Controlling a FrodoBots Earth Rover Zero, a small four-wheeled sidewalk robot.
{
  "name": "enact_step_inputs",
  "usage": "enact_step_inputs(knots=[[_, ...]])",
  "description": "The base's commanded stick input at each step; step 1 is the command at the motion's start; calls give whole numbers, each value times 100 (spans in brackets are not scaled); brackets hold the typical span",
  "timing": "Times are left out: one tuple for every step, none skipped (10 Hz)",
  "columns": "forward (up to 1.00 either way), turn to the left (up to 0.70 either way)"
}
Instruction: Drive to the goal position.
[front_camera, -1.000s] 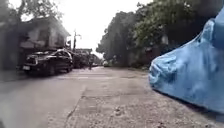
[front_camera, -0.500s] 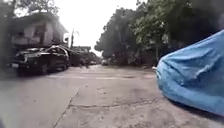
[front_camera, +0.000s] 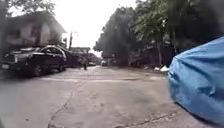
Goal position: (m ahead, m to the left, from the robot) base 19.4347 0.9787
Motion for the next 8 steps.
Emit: enact_step_inputs(knots=[[100,0],[100,0],[100,0],[100,0],[100,0],[100,0],[100,0],[100,0]])
